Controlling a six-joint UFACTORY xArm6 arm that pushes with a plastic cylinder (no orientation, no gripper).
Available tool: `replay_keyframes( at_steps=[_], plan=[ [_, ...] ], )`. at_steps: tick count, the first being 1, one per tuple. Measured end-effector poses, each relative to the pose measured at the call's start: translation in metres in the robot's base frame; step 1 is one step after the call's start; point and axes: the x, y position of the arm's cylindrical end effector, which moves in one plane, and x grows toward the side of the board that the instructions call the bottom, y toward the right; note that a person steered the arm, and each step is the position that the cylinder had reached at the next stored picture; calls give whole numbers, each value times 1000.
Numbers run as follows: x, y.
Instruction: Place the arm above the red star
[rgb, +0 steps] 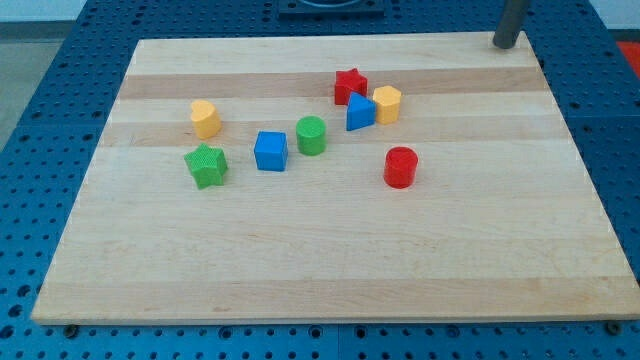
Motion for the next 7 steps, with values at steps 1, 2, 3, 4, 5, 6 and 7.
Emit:
replay_keyframes(
  at_steps=[1, 2, 3, 4, 5, 6, 7],
  plan=[
    [-1, -30],
    [-1, -63],
    [-1, -95],
    [-1, -133],
    [-1, -167],
    [-1, -188],
    [-1, -199]
  ],
)
